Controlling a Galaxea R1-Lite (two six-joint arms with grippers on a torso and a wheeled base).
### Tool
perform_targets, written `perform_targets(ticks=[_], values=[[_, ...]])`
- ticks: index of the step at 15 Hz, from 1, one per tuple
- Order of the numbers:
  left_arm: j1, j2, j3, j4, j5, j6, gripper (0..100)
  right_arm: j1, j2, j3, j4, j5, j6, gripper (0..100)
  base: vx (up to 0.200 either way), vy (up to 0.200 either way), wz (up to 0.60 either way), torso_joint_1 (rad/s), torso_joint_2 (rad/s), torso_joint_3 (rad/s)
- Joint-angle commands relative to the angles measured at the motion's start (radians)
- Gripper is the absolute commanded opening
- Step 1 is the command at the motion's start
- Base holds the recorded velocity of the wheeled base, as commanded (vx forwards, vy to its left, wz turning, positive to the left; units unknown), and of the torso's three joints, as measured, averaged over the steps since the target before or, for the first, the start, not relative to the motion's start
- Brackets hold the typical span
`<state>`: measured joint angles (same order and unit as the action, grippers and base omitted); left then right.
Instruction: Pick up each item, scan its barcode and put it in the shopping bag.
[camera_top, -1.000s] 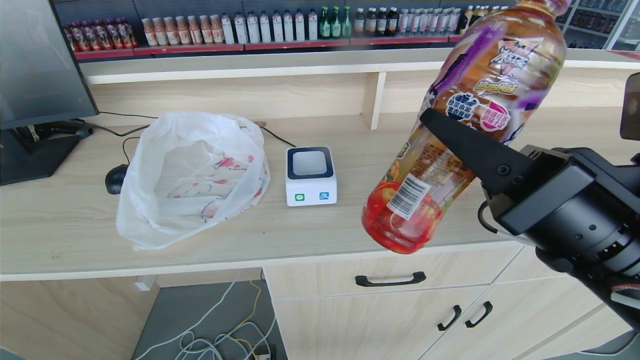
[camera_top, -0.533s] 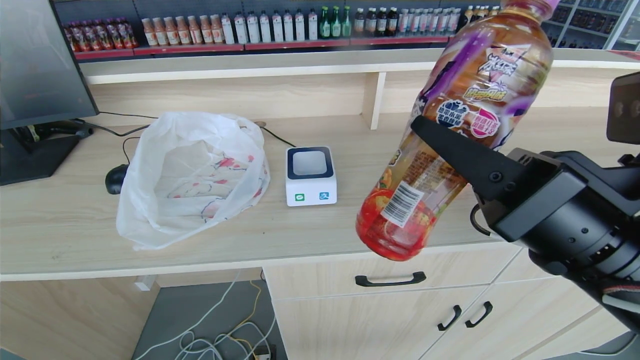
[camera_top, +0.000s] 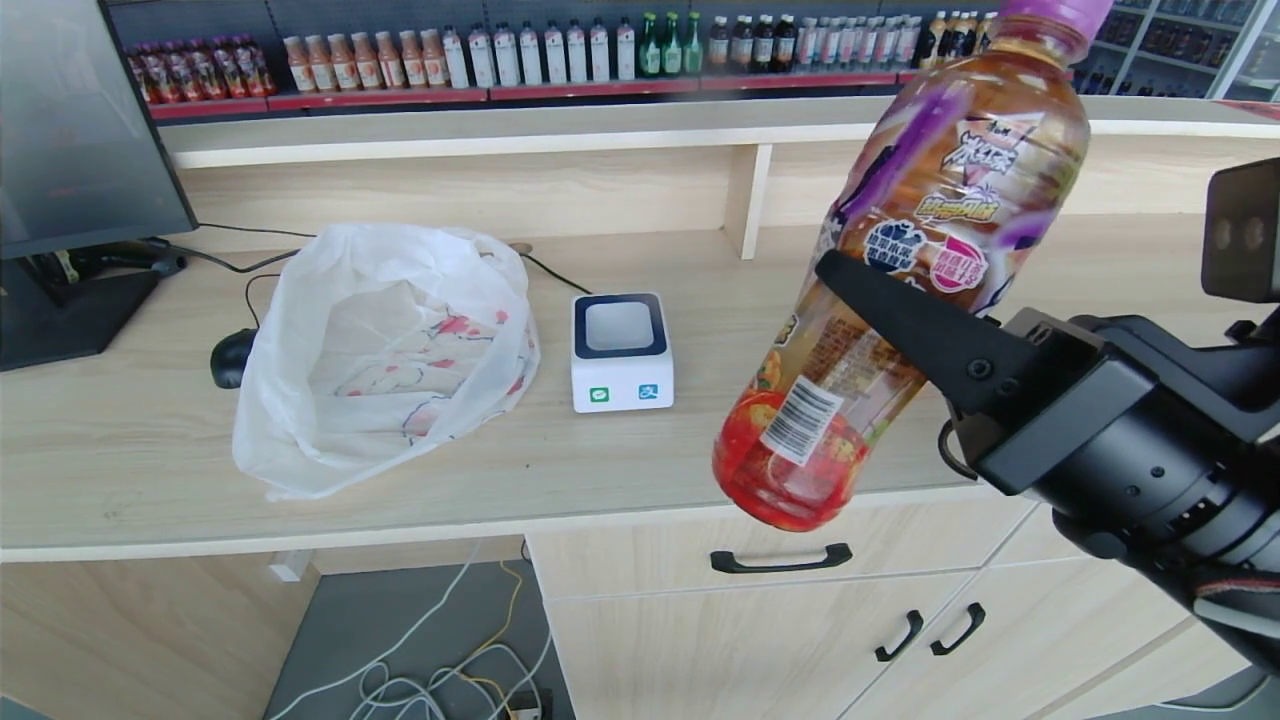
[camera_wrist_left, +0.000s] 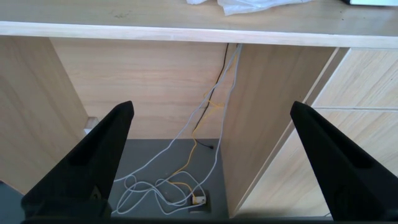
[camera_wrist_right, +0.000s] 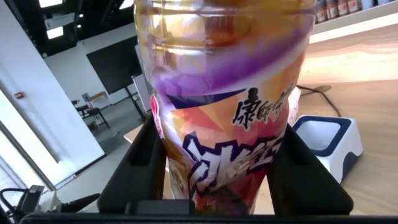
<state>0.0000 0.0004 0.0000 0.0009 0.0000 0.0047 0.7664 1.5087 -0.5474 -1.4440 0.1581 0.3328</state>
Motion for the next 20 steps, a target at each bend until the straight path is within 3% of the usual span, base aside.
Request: perform_targets(ticks=[1, 3, 10, 13, 16, 20], values=[[0.0, 0.001, 0.0, 0.001, 0.0, 0.0, 100, -0.009, -0.004, 0.047, -0.004, -0.002, -0.003, 0, 0.0, 0.0, 0.0, 0.0, 0.0, 0.0], [0.0, 0.0, 0.0, 0.001, 0.0, 0.0, 100, -0.012, -0.013, 0.069, -0.003, -0.02, -0.018, 0, 0.0, 0.0, 0.0, 0.0, 0.0, 0.0], [0.0, 0.001, 0.0, 0.001, 0.0, 0.0, 100, -0.061, 0.042, 0.112, -0.001, -0.241, -0.23, 0, 0.0, 0.0, 0.0, 0.0, 0.0, 0.0], [0.0, 0.0, 0.0, 0.001, 0.0, 0.0, 100, -0.099, 0.038, 0.104, -0.004, -0.359, -0.443, 0, 0.0, 0.0, 0.0, 0.0, 0.0, 0.0], [0.0, 0.0, 0.0, 0.001, 0.0, 0.0, 100, -0.094, 0.016, 0.09, -0.007, -0.469, -0.561, 0, 0.0, 0.0, 0.0, 0.0, 0.0, 0.0], [0.0, 0.001, 0.0, 0.001, 0.0, -0.002, 100, -0.093, -0.008, 0.067, -0.009, -0.485, -0.656, 0, 0.0, 0.0, 0.0, 0.0, 0.0, 0.0]])
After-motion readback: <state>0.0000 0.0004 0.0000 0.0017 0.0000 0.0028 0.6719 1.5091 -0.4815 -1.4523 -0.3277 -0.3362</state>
